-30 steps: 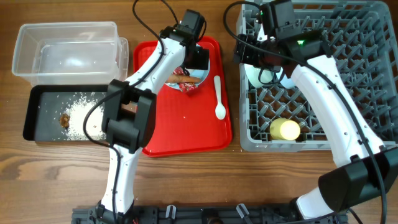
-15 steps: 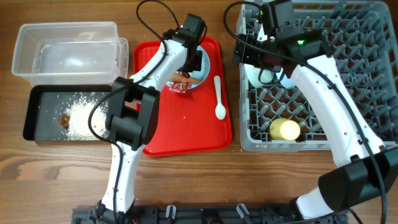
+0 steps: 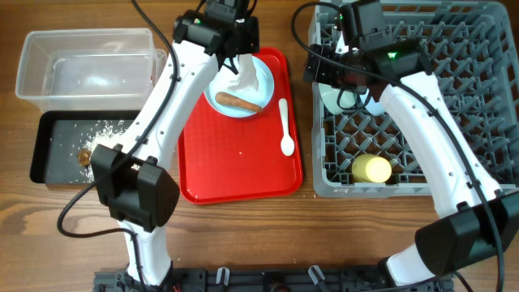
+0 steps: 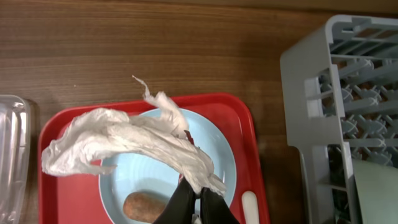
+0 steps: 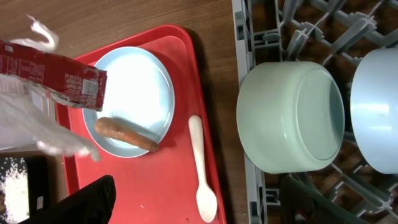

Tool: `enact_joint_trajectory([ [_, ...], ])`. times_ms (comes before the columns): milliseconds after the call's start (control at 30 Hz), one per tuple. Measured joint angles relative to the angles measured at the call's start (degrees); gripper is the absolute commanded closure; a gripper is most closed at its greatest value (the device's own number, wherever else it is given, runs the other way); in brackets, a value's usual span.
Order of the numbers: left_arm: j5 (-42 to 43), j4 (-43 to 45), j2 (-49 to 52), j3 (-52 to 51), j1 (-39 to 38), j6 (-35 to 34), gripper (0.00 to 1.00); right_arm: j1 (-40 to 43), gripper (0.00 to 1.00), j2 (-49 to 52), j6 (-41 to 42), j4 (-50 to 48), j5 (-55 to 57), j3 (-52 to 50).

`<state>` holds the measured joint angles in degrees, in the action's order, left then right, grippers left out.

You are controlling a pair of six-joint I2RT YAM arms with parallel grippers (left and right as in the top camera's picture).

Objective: Sort waste into correct bins and load items into the dishwasher rack
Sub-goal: 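Carry the tissue and wrapper left into the clear plastic bin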

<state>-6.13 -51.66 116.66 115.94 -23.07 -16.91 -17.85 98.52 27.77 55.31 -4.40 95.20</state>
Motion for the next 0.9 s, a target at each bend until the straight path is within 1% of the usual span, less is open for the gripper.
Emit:
enact_joint_trajectory([
  [100, -0.94, 0.00, -0.28, 0.00, 3.08, -1.68, 0.96, 0.00, 0.15, 0.00, -0.04, 0.00, 0.00, 0.00],
  [200, -3.28, 0.39, -2.25, 0.00, 9.46, -2.36, 0.96, 0.00, 0.14, 0.00, -0.02, -0.02, 0.00, 0.00],
  [267, -6.10, 0.68, -5.14, 0.00, 16.63, -2.73, 0.96, 0.00, 0.15, 0.00, -0.02, 0.00, 0.00, 0.00],
  [300, -6.64, 0.37, -5.66, 0.02, 19.04, -2.82, 0.96, 0.00, 0.14, 0.00, -0.02, -0.02, 0.00, 0.00],
  [367, -7.21, -1.99, -5.84, 0.07, 23.06, -3.80, 0.96, 0.00, 0.14, 0.00, 0.00, 0.00, 0.00, 0.00],
  [467, -7.72, -5.79, -5.64, 0.04, 29.99, -8.17, 0.96, 0.00, 0.14, 0.00, 0.00, -0.07, 0.00, 0.00],
  [500, -7.76, -5.86, -5.18, 0.07, 31.15, -9.11, 0.89, 0.00, 0.14, 0.00, 0.00, -0.07, 0.00, 0.00],
  [533, -7.76, -5.86, -3.93, 0.07, 32.20, -9.94, 0.69, 0.00, 0.14, 0.00, 0.00, -0.11, 0.00, 0.00],
  [567, -7.74, -5.86, -2.56, 0.07, 32.54, -10.54, 0.38, 0.00, 0.14, -0.02, 0.00, -0.15, 0.00, 0.00],
  [600, -7.76, -5.92, -0.35, 0.07, 32.81, -10.97, 0.16, 0.00, 0.14, 0.00, 0.00, -0.17, 0.00, 0.00],
  [633, -7.76, -6.34, 1.95, 0.02, 32.85, -10.95, 0.02, 0.00, 0.14, 0.00, 0.00, -0.17, 0.00, 0.00],
  [667, -7.74, -6.25, 2.89, -0.07, 32.85, -11.06, 0.00, 0.00, 0.14, 0.00, 0.00, -0.20, 0.00, 0.00],
  [867, -7.28, -4.96, 1.64, -0.11, 32.83, -11.04, 0.00, 0.00, 0.14, 0.00, 0.00, -0.07, 0.00, 0.00],
  [900, -6.08, -4.96, 0.46, -0.11, 32.74, -10.36, 0.04, 0.00, 0.14, 0.00, -0.02, -0.07, 0.00, 0.00],
])
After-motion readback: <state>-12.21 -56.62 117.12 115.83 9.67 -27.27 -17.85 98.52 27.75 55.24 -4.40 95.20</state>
